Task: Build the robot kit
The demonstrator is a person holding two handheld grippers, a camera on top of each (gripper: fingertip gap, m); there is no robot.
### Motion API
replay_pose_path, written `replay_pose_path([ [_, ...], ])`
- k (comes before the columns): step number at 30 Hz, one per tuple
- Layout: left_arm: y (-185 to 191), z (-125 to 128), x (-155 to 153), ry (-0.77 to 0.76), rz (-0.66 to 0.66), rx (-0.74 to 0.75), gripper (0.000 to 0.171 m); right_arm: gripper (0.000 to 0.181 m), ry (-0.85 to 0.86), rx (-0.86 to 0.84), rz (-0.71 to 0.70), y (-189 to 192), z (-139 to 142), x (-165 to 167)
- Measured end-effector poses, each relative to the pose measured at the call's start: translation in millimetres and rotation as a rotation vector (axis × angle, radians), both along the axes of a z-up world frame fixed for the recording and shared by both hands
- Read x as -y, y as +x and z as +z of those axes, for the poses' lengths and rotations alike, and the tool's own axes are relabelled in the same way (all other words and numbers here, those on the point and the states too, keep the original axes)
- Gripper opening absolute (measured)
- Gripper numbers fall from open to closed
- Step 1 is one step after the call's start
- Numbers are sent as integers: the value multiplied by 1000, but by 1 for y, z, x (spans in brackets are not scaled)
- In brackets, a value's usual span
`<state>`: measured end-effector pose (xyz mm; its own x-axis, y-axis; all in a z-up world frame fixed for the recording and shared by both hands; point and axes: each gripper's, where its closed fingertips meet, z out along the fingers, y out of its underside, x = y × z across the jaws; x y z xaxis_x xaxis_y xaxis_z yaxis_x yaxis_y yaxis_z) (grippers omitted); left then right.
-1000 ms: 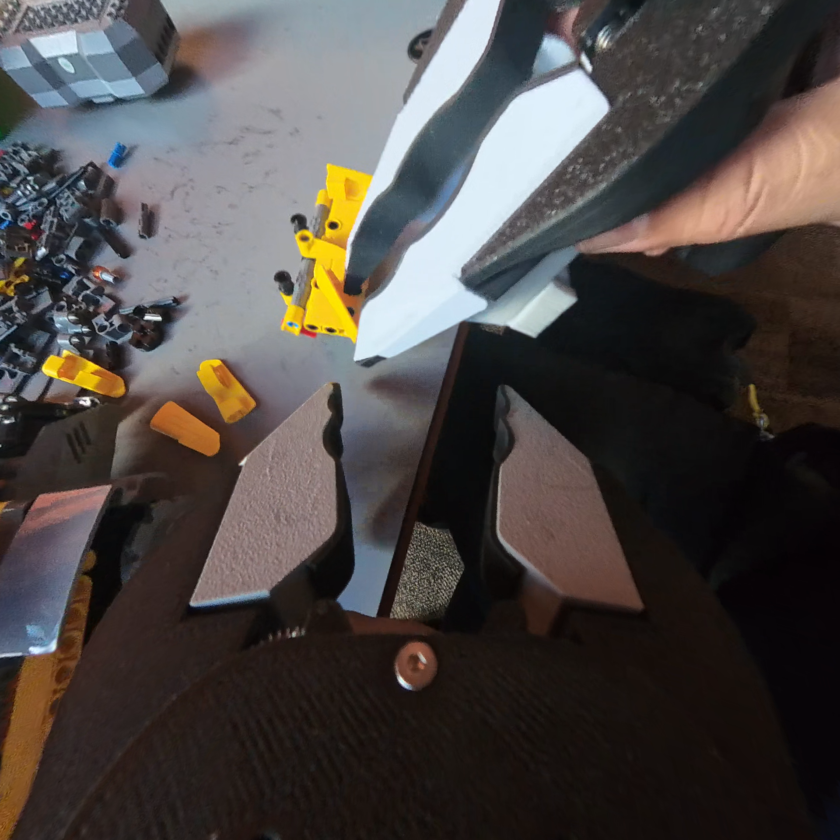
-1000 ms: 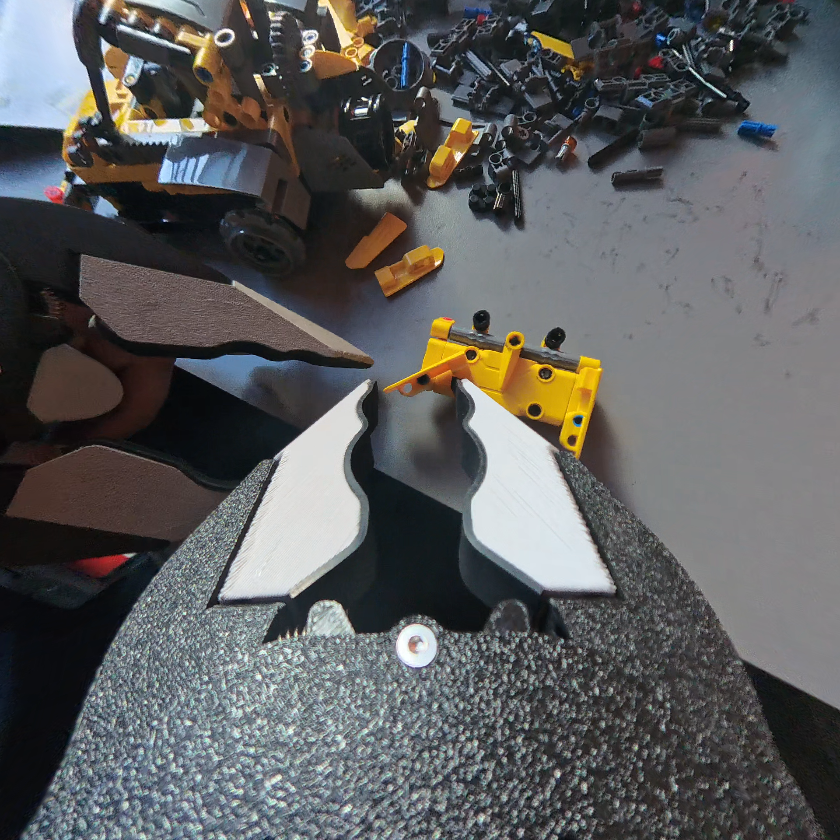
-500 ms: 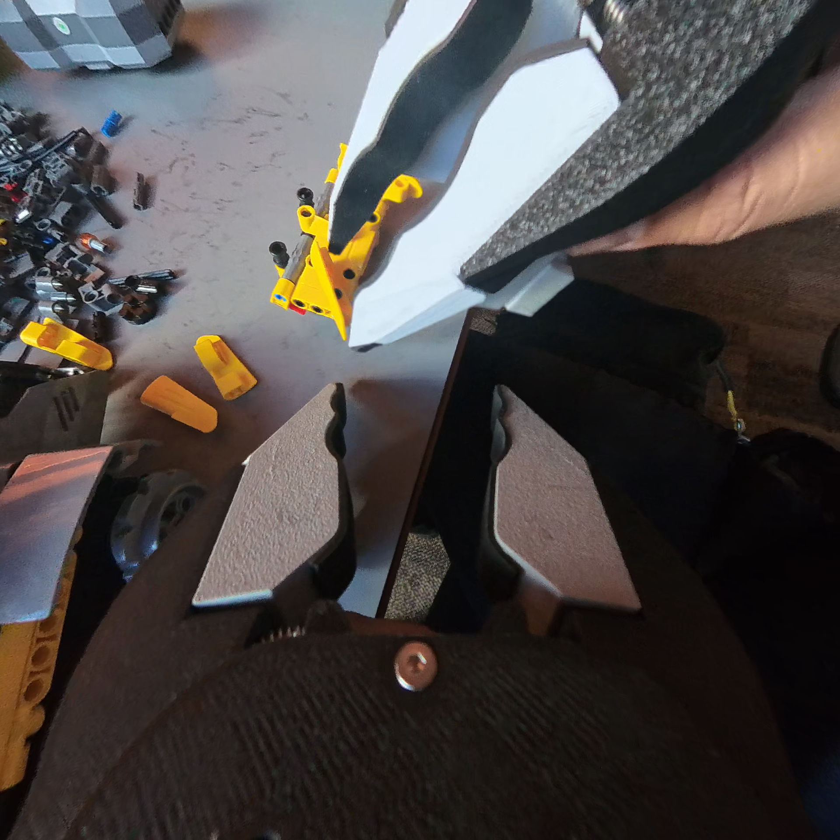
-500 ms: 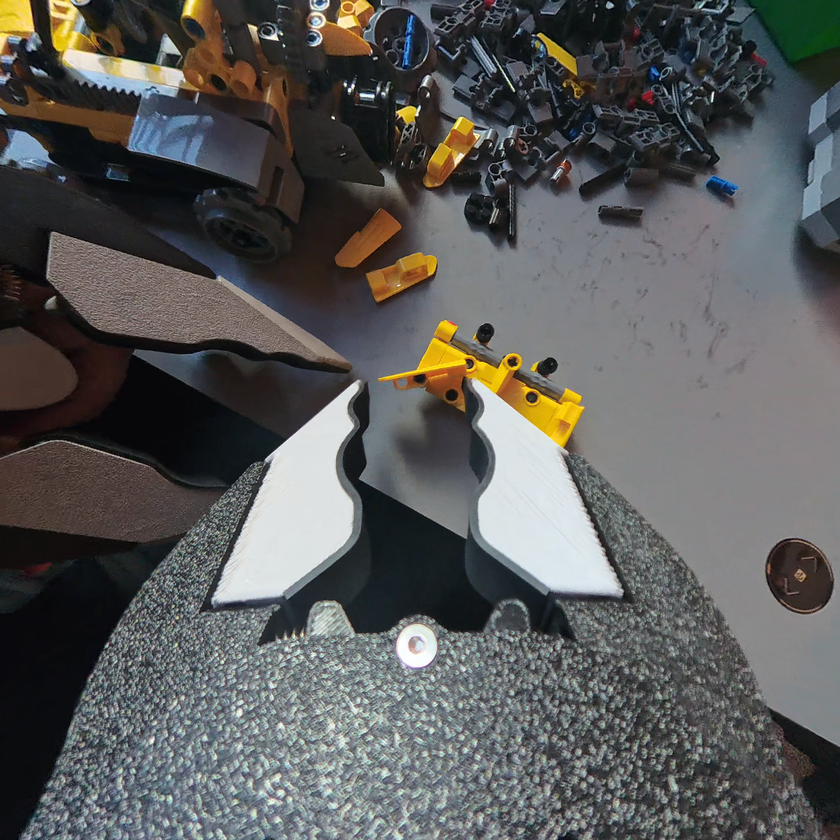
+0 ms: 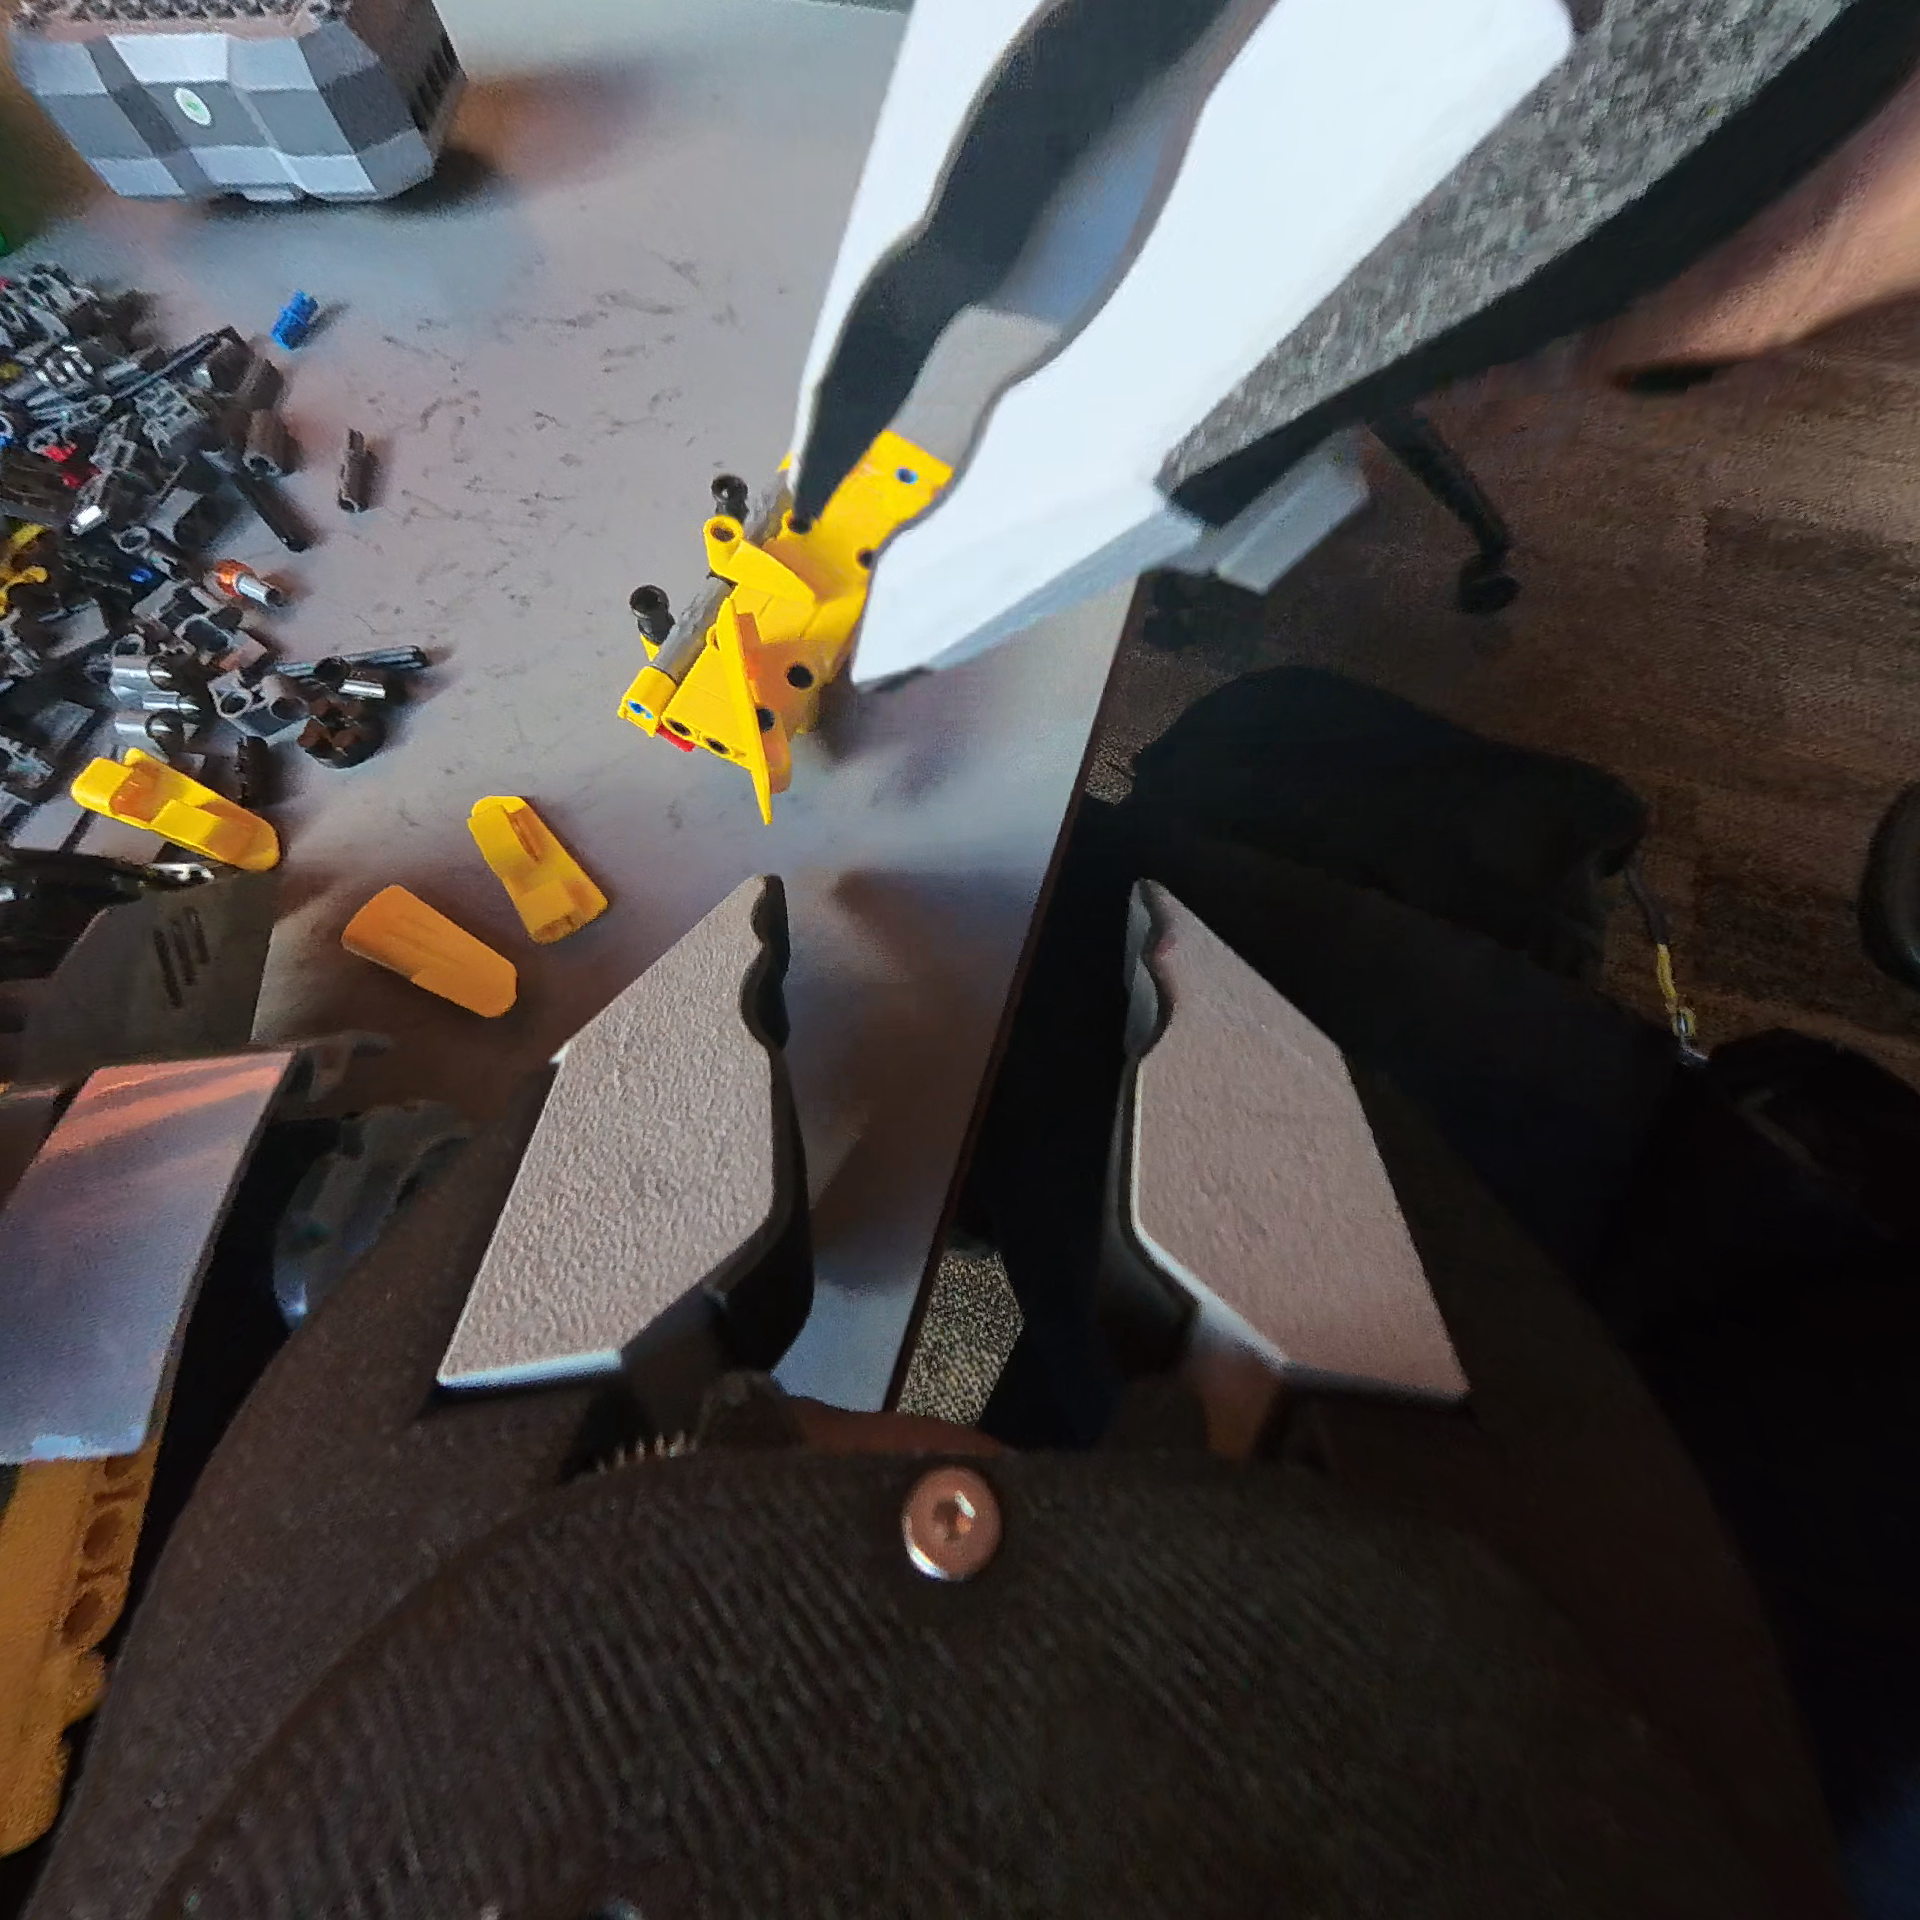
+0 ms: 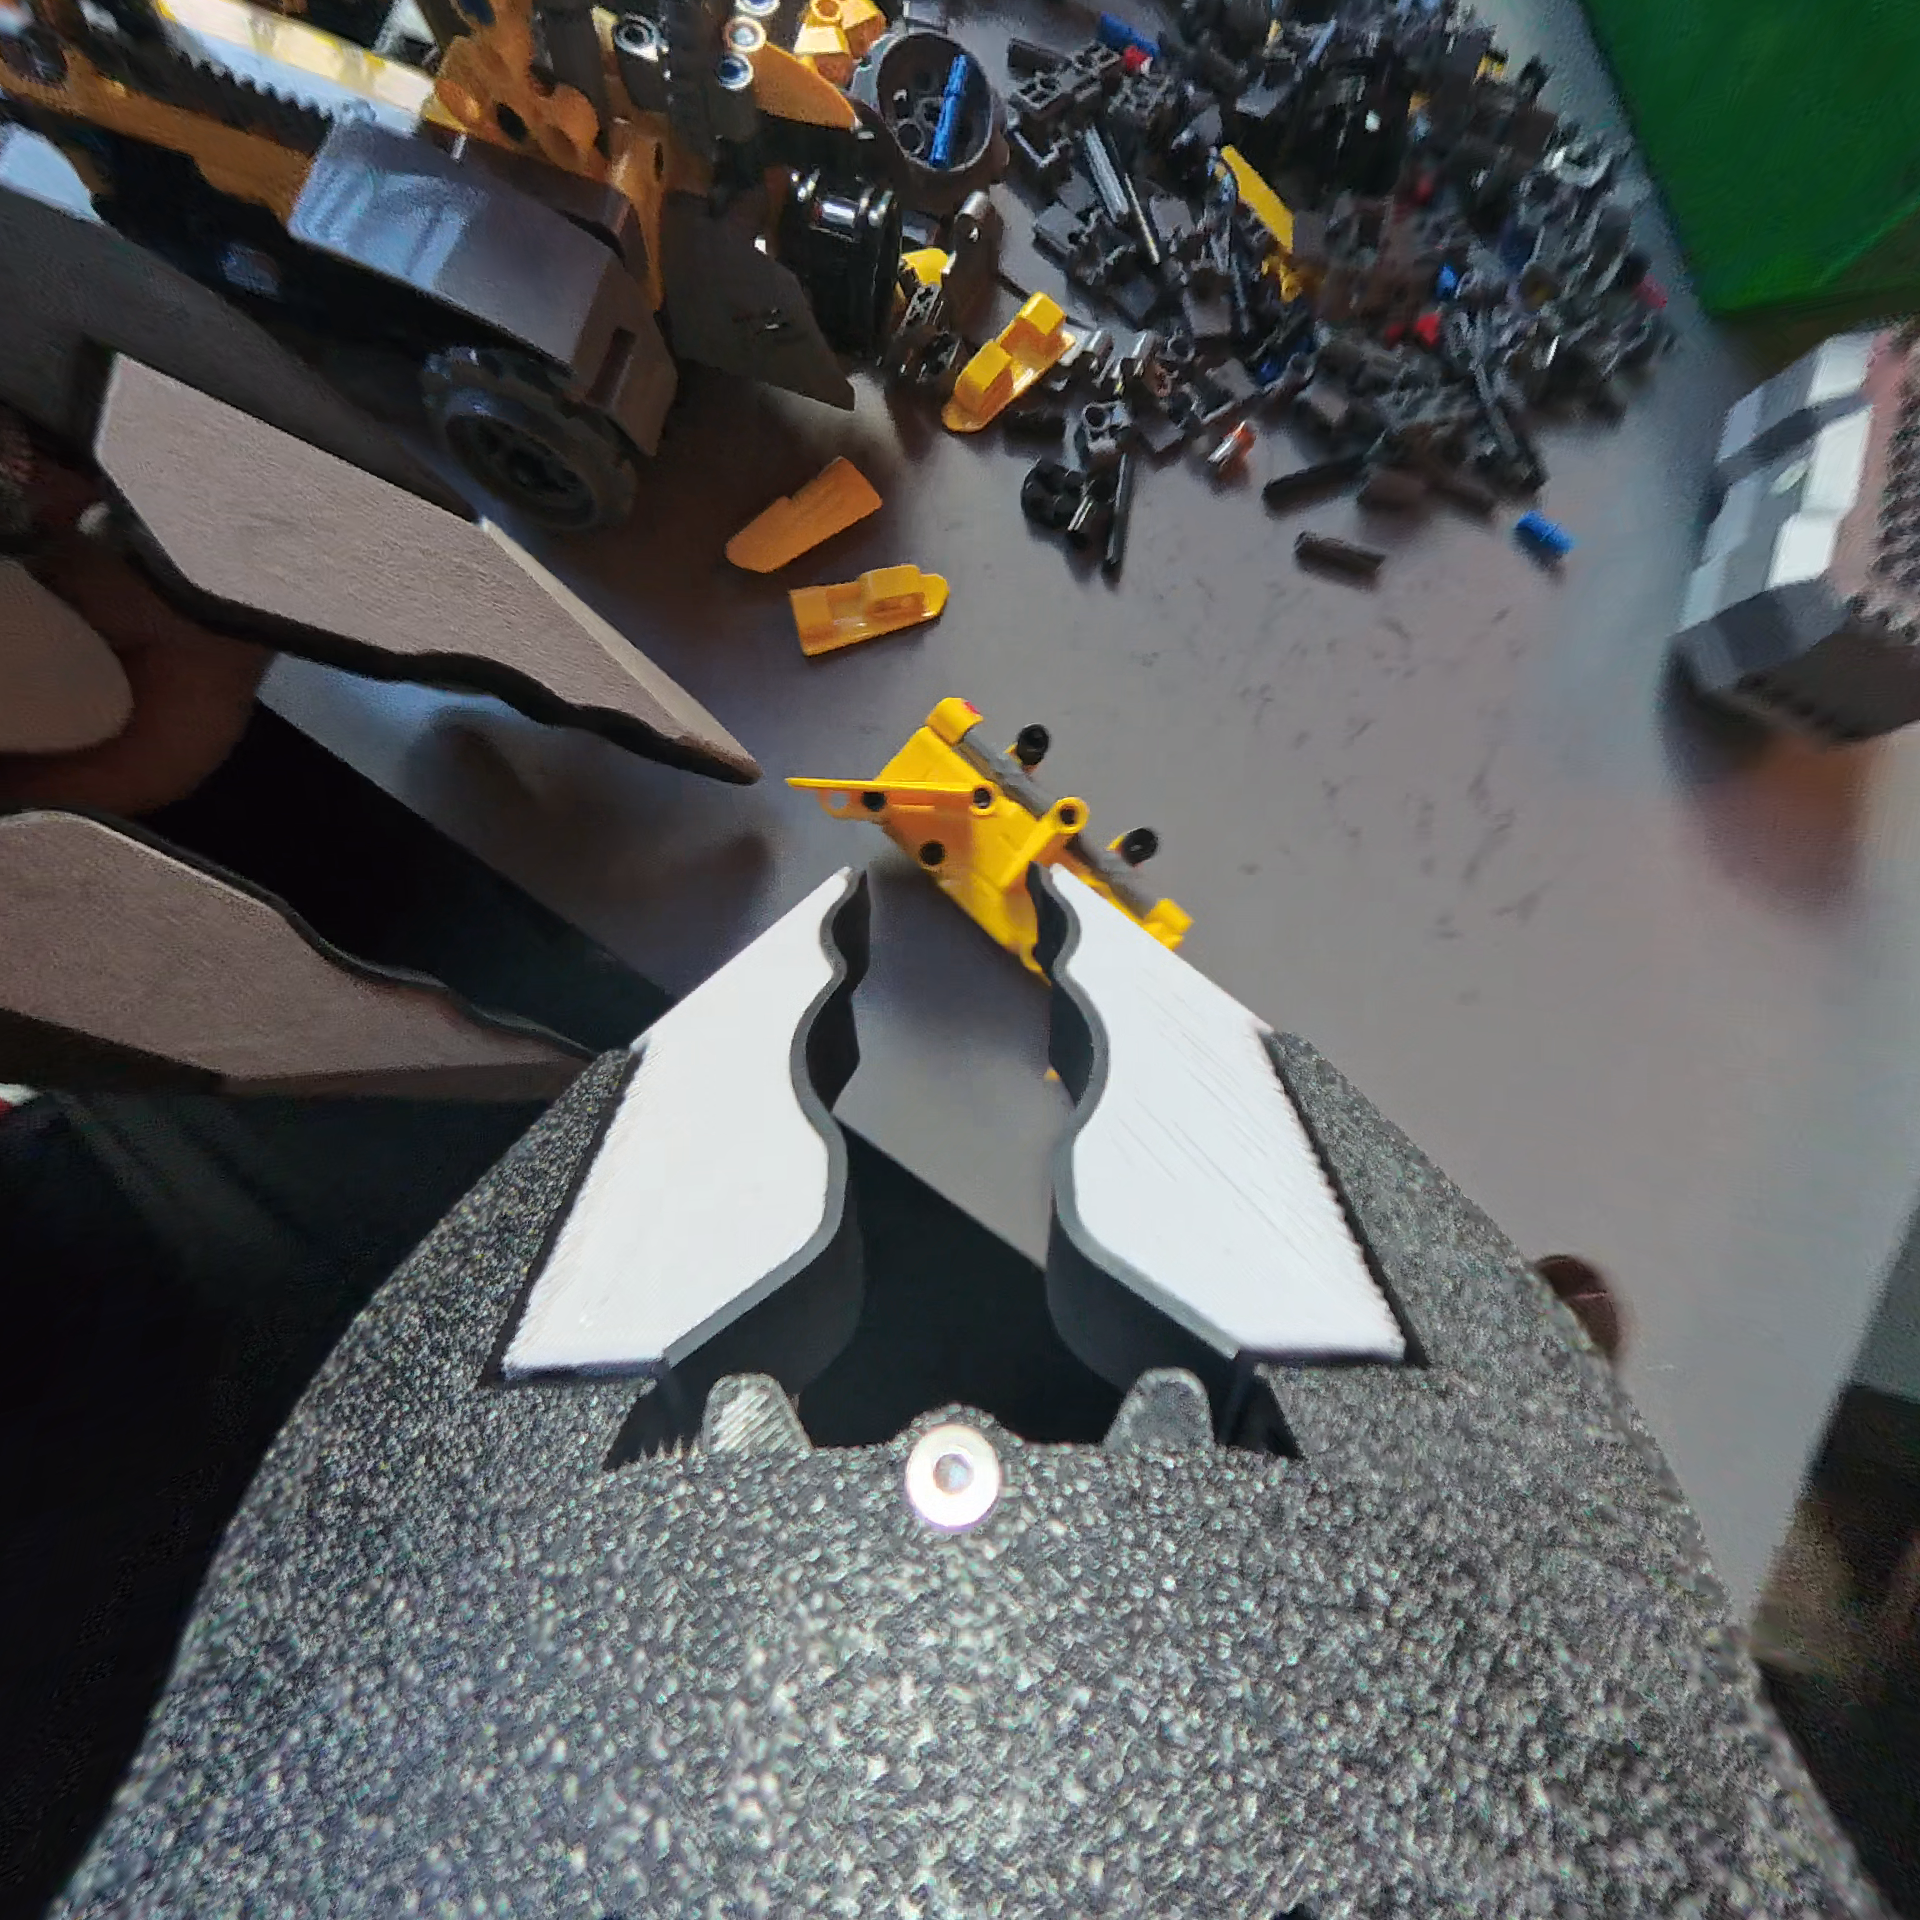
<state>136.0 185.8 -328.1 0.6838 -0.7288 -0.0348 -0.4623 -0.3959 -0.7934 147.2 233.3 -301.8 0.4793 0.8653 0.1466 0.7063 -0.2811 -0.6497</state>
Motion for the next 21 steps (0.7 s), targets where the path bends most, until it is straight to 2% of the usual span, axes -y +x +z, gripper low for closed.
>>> replay_pose_path([
  [4, 3, 3, -7, 11, 19, -12, 63, 33, 171, 165, 270, -2, 12, -15],
  [7, 7, 3, -12, -4, 32, 2, 65, 33, 229, 333, 415, -6, 5, -26],
  [11, 10, 3, -16, -44, 50, 42, 69, 26, 172, 353, 479, -20, -3, -25],
  [13, 11, 4, -15, -42, 40, 49, 62, 27, 180, 371, 476, -19, -3, -27],
  [17, 12, 3, -13, -53, 23, 46, 62, 32, 150, 344, 492, -16, -1, -23],
  [21, 10, 4, -14, -47, 30, 44, 63, 38, 172, 396, 549, -12, -3, -32],
])
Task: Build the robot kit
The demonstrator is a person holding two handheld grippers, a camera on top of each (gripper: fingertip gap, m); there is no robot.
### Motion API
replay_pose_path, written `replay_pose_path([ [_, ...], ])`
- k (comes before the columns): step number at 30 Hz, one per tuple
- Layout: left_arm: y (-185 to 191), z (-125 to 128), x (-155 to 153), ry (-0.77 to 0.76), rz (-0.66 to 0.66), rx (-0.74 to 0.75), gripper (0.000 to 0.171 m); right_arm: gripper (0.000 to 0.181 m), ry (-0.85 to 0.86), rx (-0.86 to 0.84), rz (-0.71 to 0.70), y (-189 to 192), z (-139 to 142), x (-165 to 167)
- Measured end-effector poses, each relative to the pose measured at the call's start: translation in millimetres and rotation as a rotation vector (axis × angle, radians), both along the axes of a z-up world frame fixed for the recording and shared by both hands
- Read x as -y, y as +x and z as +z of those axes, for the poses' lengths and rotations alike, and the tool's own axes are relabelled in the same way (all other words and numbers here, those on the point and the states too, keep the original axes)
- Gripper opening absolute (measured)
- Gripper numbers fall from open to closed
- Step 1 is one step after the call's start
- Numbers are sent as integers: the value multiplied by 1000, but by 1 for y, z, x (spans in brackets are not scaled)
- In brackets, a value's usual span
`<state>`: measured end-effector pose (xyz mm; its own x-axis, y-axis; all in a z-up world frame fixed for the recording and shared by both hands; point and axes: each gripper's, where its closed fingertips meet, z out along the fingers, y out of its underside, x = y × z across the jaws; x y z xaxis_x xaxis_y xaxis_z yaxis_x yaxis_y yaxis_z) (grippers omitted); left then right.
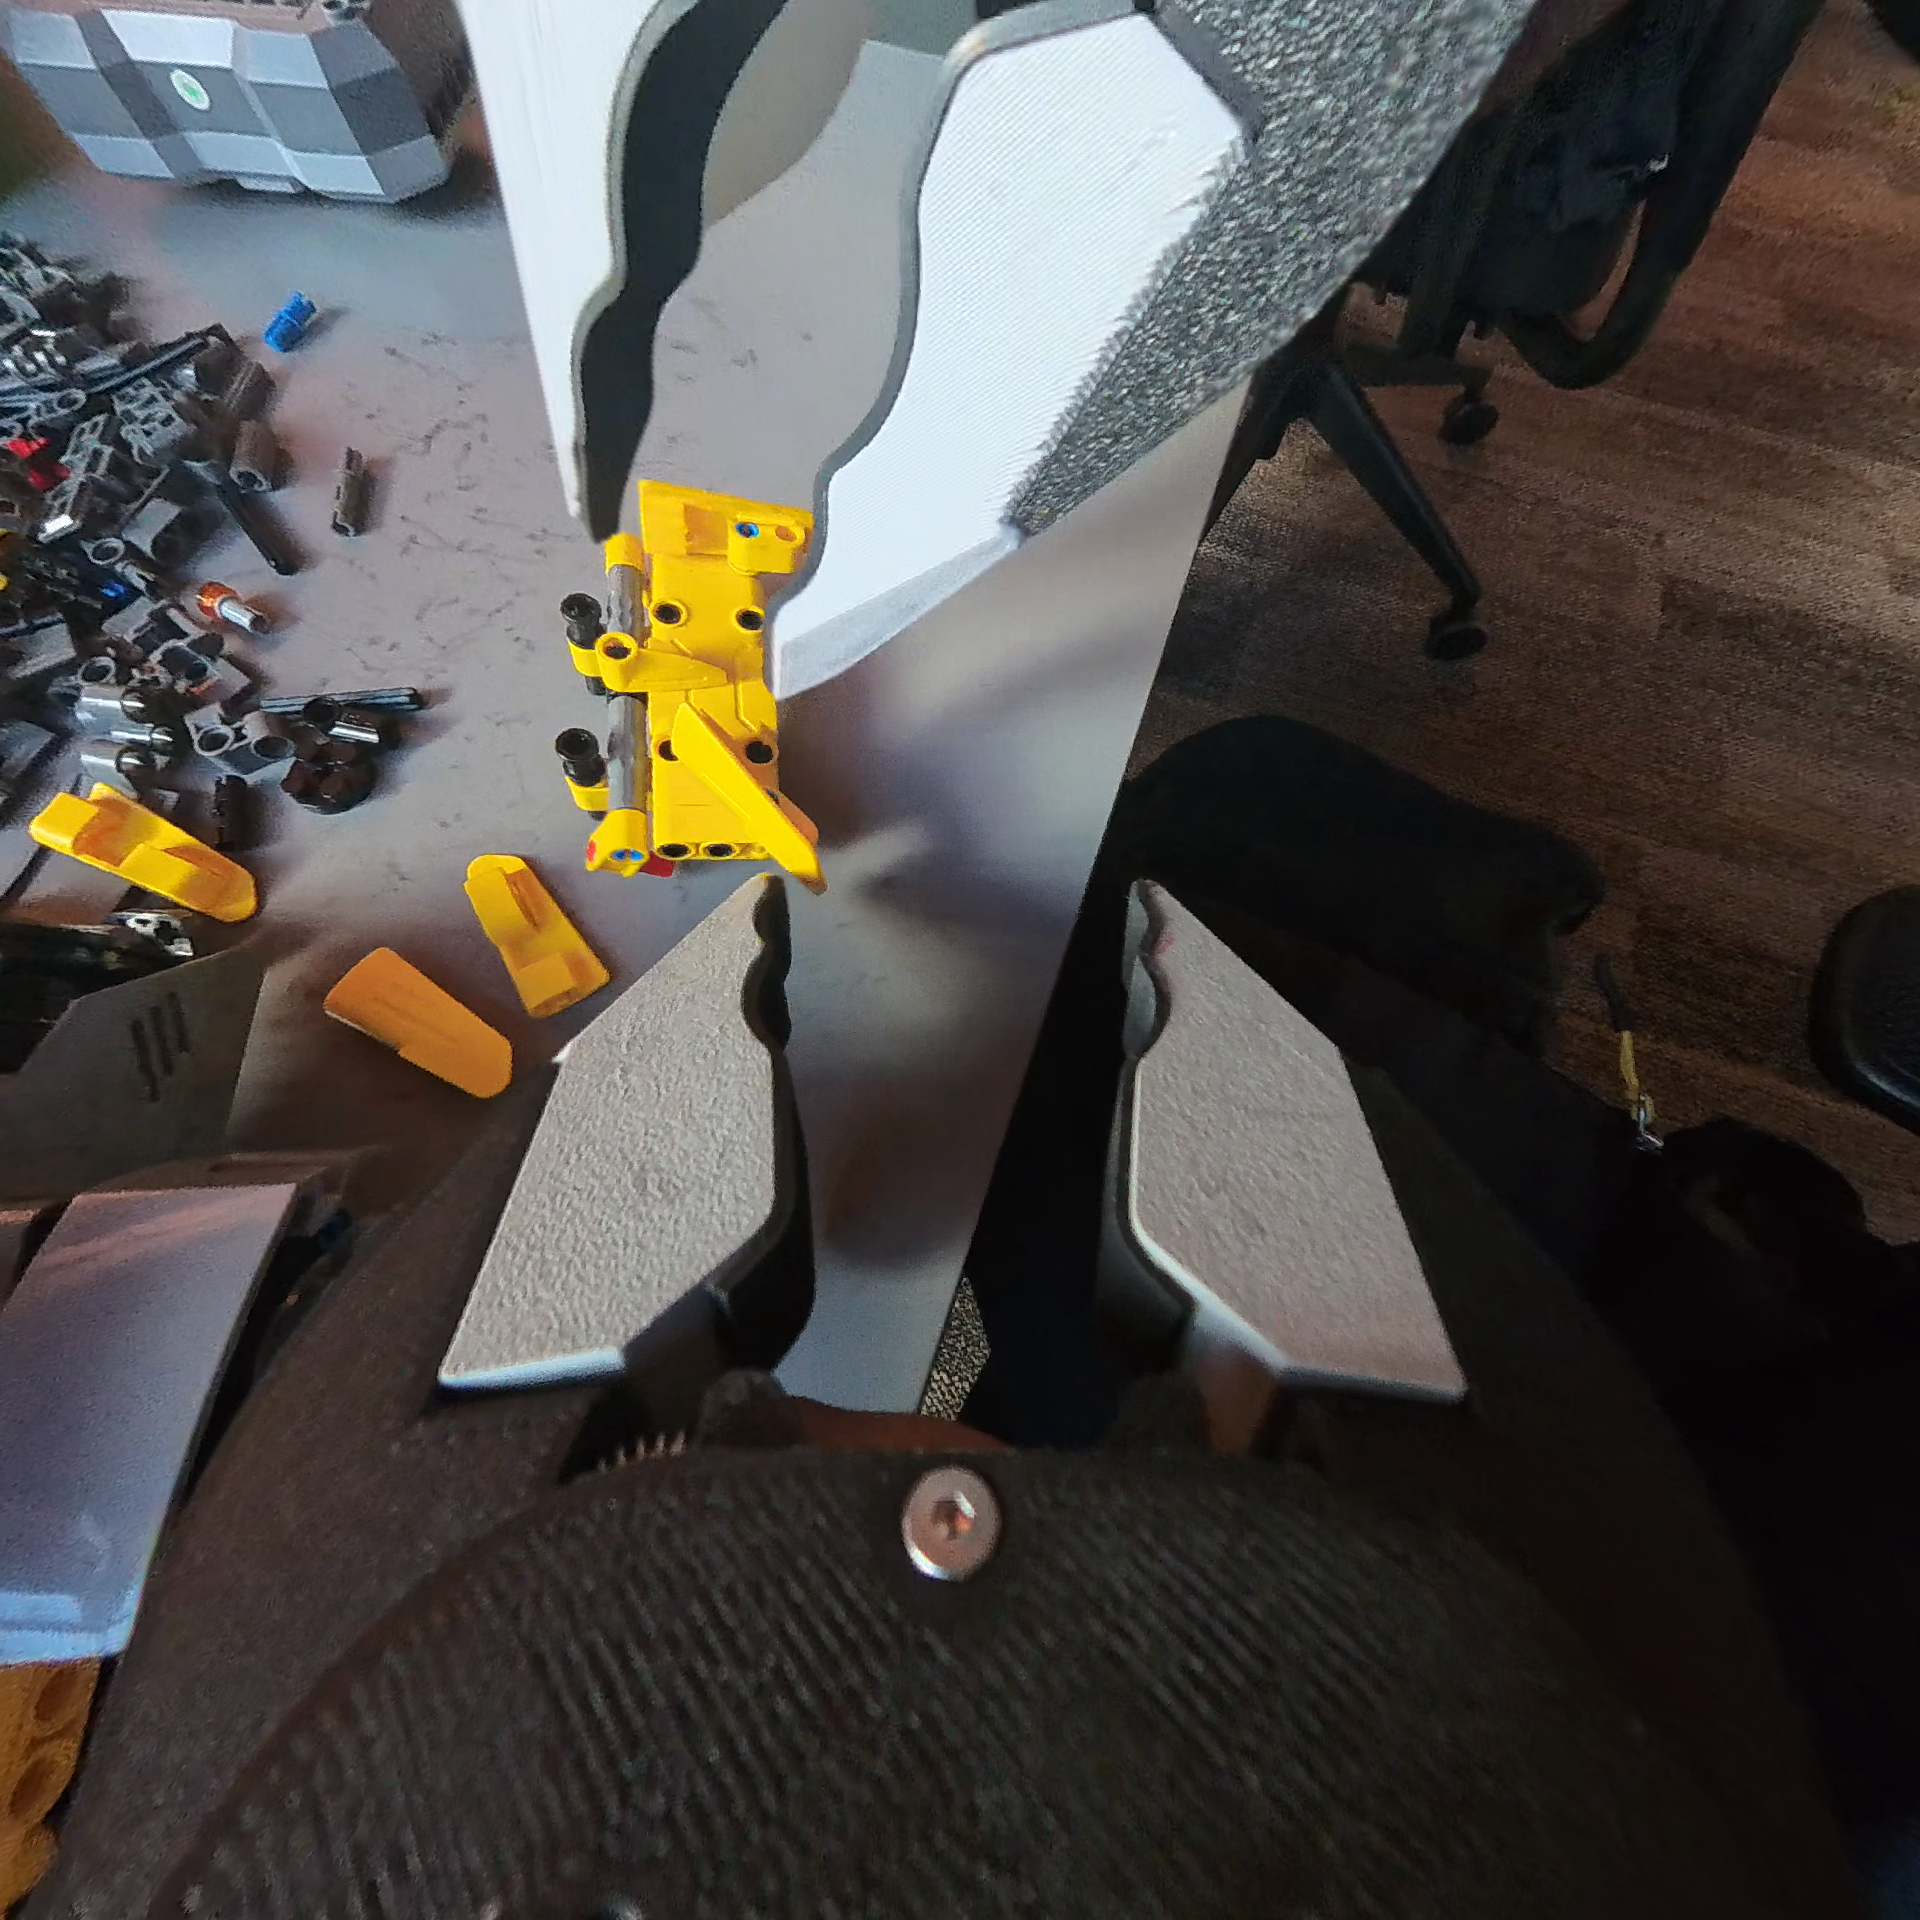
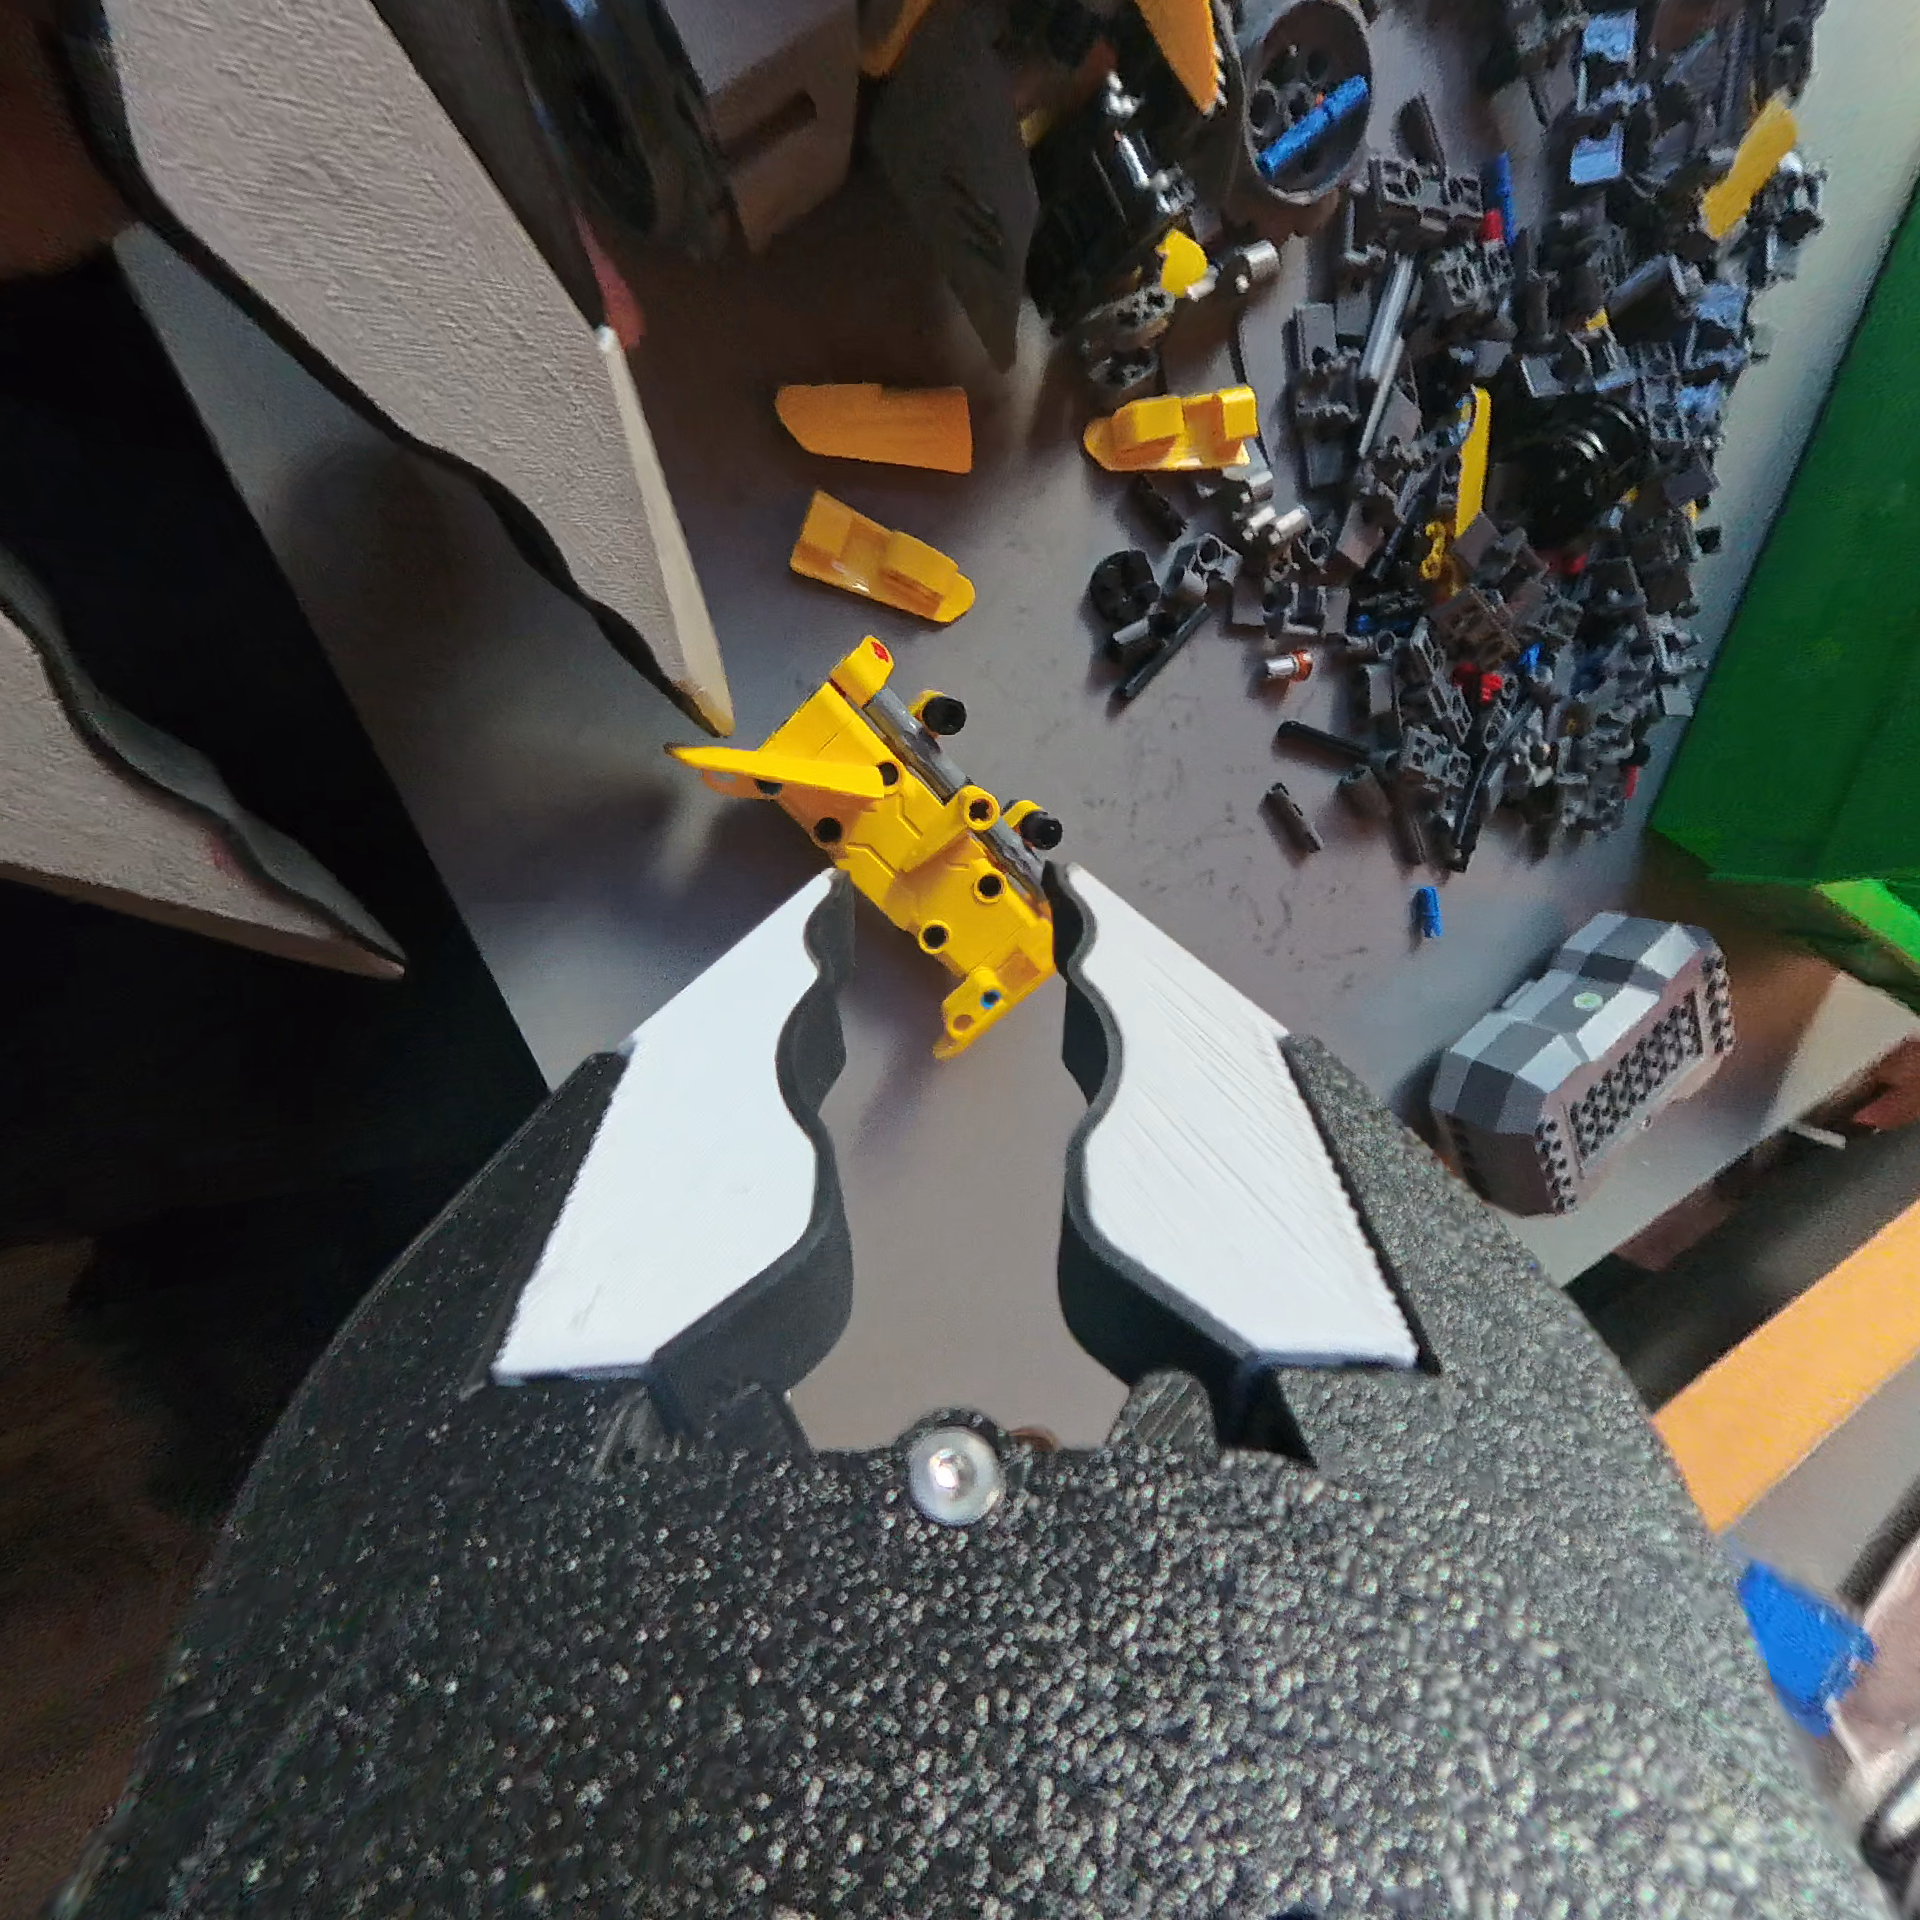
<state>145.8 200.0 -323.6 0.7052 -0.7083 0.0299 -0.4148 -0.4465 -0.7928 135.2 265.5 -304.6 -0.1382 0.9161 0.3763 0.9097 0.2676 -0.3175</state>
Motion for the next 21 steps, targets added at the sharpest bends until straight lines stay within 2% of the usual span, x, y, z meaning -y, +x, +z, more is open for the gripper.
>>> replay_pose_path([
  [3, -2, 0, -1, -11, 12, 11, 64, 47, -79, 3, 87, -8, -1, 7],
  [11, 0, -1, -2, -52, 11, 40, 65, 47, -209, 18, 95, -13, -12, -2],
  [17, 6, -1, 0, -43, -17, 28, 69, 29, -277, -6, 75, -14, -15, 0],
  [21, 10, -2, 0, -40, -32, 22, 71, 26, -312, -22, 45, -14, -15, 1],
])
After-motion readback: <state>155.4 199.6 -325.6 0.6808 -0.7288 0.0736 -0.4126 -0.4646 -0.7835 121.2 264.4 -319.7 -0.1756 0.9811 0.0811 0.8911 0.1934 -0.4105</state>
